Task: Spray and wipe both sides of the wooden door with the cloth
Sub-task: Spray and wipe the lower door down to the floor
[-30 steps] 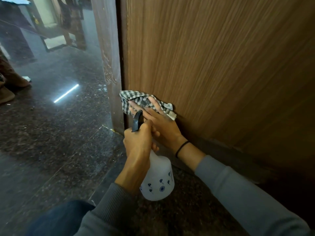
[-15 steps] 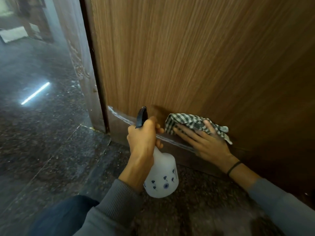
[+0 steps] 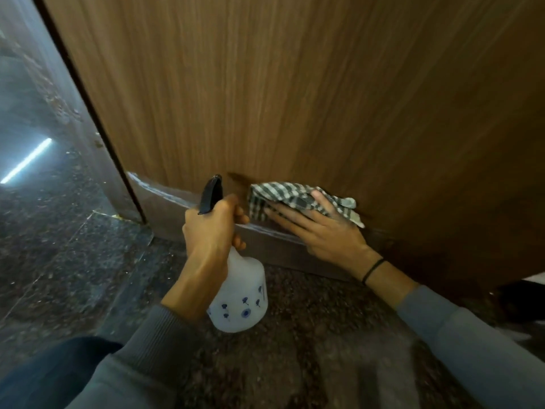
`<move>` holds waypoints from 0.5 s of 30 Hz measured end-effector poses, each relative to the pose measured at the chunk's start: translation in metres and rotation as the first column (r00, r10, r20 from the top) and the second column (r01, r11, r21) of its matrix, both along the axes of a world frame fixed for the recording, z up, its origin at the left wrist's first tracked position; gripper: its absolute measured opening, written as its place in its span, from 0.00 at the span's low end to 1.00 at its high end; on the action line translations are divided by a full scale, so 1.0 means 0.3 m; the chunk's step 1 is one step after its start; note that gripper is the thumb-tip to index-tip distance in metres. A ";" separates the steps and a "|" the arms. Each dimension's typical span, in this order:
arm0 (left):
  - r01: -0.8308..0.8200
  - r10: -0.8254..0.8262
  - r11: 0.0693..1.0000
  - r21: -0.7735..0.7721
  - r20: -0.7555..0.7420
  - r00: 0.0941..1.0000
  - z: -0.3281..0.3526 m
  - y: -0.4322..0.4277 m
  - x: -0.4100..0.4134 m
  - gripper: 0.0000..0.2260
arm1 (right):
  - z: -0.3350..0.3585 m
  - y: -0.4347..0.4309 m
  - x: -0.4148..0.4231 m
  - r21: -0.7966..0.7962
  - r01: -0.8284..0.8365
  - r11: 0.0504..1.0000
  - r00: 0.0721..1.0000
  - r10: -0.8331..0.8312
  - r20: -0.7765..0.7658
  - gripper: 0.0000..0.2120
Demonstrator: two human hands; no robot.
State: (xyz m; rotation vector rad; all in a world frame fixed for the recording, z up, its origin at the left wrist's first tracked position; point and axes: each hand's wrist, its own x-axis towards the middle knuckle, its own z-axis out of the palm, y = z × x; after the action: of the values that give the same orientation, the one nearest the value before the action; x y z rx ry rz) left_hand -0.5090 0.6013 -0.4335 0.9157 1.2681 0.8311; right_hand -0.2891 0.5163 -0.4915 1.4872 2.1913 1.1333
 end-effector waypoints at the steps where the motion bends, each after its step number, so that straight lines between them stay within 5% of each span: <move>1: 0.020 -0.020 1.000 0.004 0.008 1.000 0.007 -0.013 0.021 0.10 | -0.006 -0.051 0.045 -0.015 0.030 0.999 0.999 -0.030 0.022 0.32; 9: 0.208 -0.201 0.976 -0.056 0.113 0.973 0.023 -0.119 0.178 0.10 | -0.012 -0.361 0.288 -0.081 0.201 0.976 0.970 -0.186 0.157 0.41; 15: 0.213 -0.204 0.972 -0.097 0.087 0.975 -0.004 -0.117 0.200 0.10 | -0.005 -0.229 0.164 -0.037 0.158 0.987 0.987 -0.159 -0.039 0.37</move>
State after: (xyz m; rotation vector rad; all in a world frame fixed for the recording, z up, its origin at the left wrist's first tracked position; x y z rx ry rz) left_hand -0.4489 0.5662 -0.4346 0.9058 1.1170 0.6216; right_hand -0.2398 0.4476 -0.4931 1.6509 2.0650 1.0173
